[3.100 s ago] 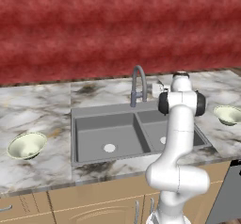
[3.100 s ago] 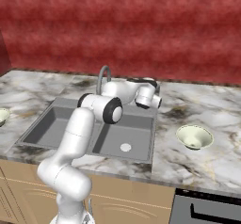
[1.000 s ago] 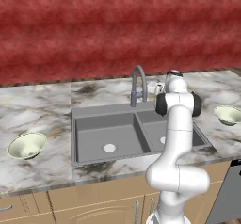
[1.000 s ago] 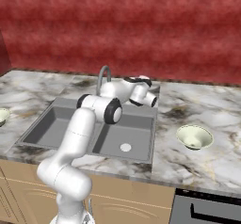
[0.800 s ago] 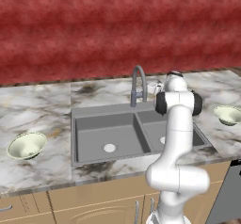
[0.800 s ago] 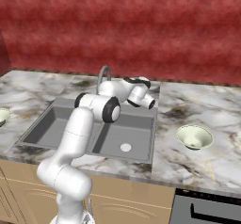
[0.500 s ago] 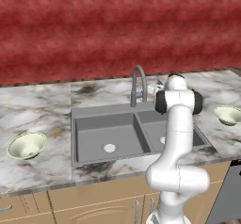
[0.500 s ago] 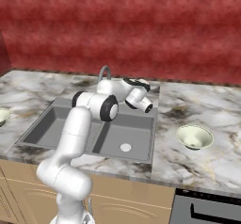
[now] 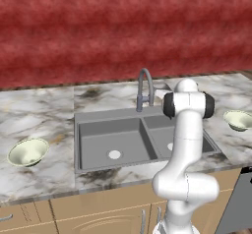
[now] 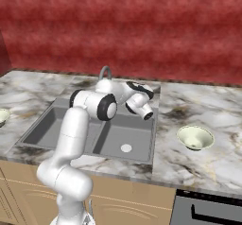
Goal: Rinse each bowl for a few seconds and place them down in the sink or on the counter.
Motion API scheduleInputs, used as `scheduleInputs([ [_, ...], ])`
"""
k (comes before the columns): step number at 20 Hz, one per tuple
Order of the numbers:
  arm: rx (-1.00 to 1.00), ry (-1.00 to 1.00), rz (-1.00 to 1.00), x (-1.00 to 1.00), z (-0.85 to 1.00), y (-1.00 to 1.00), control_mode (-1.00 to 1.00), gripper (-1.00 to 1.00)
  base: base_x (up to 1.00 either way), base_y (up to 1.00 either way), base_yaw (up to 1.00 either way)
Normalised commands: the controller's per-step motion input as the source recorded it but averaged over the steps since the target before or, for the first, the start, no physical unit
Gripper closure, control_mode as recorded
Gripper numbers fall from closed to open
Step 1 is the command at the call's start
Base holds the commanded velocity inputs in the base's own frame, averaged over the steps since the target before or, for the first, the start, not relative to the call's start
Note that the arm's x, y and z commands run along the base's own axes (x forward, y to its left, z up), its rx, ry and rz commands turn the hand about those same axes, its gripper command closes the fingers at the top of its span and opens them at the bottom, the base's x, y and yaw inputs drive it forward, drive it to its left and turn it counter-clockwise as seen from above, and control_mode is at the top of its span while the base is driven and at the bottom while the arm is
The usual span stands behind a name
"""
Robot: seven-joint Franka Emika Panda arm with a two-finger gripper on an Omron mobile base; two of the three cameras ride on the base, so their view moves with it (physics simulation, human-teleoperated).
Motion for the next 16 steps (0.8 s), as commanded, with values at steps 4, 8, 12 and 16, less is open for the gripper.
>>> scheduleInputs([
  [4,0.07,0.00,-0.09,-0.27,-0.12,-0.65,-1.00,1.00,0.00,0.00,0.00],
  [8,0.02,0.00,-0.07,-0.22,-0.11,-0.49,-1.00,1.00,0.00,0.00,0.00],
  [12,0.00,0.00,-0.05,-0.16,-0.05,-0.26,-1.00,1.00,0.00,0.00,0.00],
  [16,0.00,0.00,-0.04,-0.11,0.00,-0.04,-1.00,1.00,0.00,0.00,0.00],
])
